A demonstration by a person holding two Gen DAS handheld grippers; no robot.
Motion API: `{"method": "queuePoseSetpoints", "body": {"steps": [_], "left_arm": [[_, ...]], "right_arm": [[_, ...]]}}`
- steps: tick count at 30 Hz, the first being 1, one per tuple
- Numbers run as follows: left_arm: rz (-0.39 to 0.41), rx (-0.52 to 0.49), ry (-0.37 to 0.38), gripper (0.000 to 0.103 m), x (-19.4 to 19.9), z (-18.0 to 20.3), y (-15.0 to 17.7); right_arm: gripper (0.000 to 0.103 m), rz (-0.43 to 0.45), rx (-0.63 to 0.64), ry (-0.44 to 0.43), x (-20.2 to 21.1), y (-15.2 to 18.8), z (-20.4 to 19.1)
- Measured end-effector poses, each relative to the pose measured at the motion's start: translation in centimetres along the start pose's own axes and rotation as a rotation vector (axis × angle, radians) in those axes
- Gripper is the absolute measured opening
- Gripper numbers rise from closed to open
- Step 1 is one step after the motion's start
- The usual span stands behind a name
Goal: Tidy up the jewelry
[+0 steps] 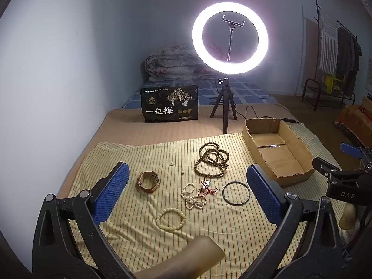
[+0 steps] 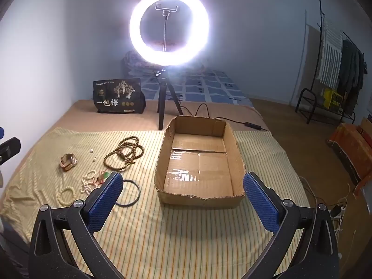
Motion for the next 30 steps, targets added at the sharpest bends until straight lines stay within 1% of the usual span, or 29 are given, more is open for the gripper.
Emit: {"method": "queuePoseSetpoints", "body": {"steps": [5, 7, 17, 21, 22, 30], "left_arm": [[0.002, 0.003, -0.001, 0.102, 0.0, 0.0, 0.0], [0.002, 0.002, 0.0, 0.103, 0.0, -0.1, 0.0], [0.006, 0.001, -0.002, 0.102, 0.0, -0.1, 0.0], [0.005, 0.001, 0.001, 0.102, 0.0, -0.7, -0.8], [0.007, 0.002, -0.001, 0.102, 0.0, -0.4, -0.5], [0.004, 0.0, -0.001, 0.103, -0.3, -0.9, -1.1]], "right_arm": [[0.103, -0.007, 0.014, 0.018, -0.3, 0.0, -0.4], [0.103, 0.007, 0.008, 0.01, -0.1, 0.2, -0.4], [0.103, 0.0, 0.001, 0.002, 0.0, 0.1, 0.0], [0.103, 0.0, 0.002, 0.001, 0.1, 0.2, -0.1], [0.103, -0.001, 0.003, 0.0, 0.1, 0.2, -0.1], [0.103, -0.004, 0.001, 0.002, 0.0, 0.3, -0.1]]}}
Point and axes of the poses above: each gripper's, at about its wrist camera, not at the fingertips, and x roughly against the way its jaws point, z to its right, y to its underside, the point moved 2 cm from there along -x, roughly the way its jaws point, and after that the axes turned 7 degrees about z, right-handed, at the moved point
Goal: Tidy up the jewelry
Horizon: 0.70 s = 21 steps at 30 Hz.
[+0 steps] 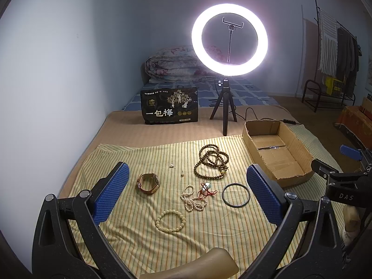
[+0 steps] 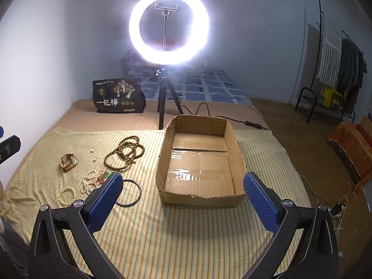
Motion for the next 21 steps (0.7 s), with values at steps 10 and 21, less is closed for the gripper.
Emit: {"method": "queuePoseSetpoints", "body": {"steps": [10, 21], "left_arm": [[0.006, 0.001, -0.003, 0.102, 0.39, 0.46, 0.57], [0.007, -0.001, -0.002, 0.102, 0.42, 0.55, 0.62]], "right_arm": [[0.103, -0.003, -0.003, 0.007, -0.11, 0.1, 0.05], [0.103, -0.002, -0.004, 0.008, -0.07, 0.05, 0.05]]}}
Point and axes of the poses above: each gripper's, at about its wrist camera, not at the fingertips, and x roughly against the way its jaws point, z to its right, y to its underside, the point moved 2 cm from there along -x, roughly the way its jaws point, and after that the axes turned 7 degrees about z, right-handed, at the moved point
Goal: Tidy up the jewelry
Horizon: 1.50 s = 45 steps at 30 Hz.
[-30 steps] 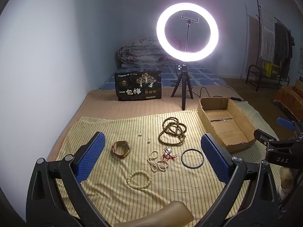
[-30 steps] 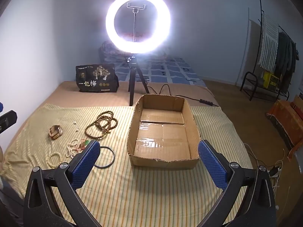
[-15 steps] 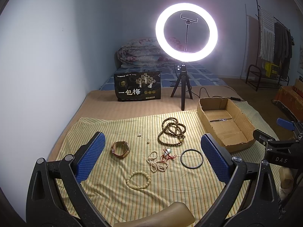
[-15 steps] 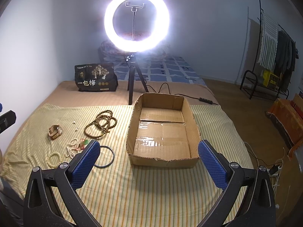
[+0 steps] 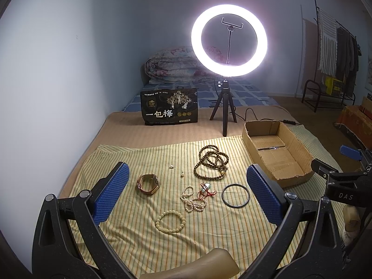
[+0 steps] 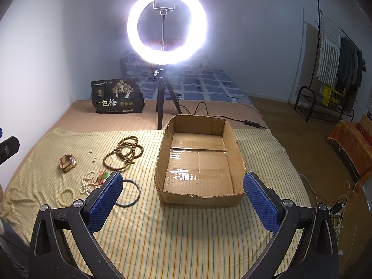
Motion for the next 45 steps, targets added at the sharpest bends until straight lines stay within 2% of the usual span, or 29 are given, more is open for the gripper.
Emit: {"method": "queuePoseSetpoints", "body": {"steps": [45], "left_arm": [[-0.005, -0.001, -0.009, 0.102, 0.38, -0.01, -0.85]], "right_arm": [[0.103, -0.001, -0.003, 0.002, 0.03, 0.1, 0.18]]}}
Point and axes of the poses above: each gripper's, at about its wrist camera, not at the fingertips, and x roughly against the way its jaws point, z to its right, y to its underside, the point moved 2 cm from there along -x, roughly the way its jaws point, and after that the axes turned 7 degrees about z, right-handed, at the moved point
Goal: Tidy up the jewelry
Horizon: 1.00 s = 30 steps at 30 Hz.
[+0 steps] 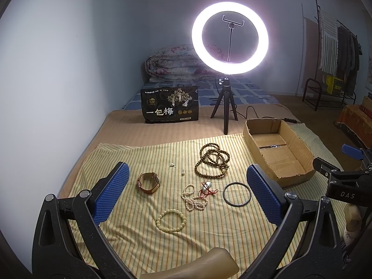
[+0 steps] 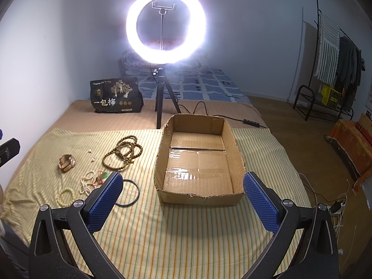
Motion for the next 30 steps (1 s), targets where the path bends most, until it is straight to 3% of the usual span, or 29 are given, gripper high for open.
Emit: {"method": "queuePoseSetpoints", "body": {"steps": [22, 30], "left_arm": [[-0.059, 0.007, -0.032, 0.102, -2.6, -1.6, 1.6], [-0.111, 0.04, -0.053, 0.102, -3.8, -4.0, 2.8]], "right_arm": [[0.102, -0.024, 0.025, 0.013, -1.1, 0.5, -1.3], [0.102, -0.031, 0.067, -0.102, -2.8, 1.7, -2.6]]}}
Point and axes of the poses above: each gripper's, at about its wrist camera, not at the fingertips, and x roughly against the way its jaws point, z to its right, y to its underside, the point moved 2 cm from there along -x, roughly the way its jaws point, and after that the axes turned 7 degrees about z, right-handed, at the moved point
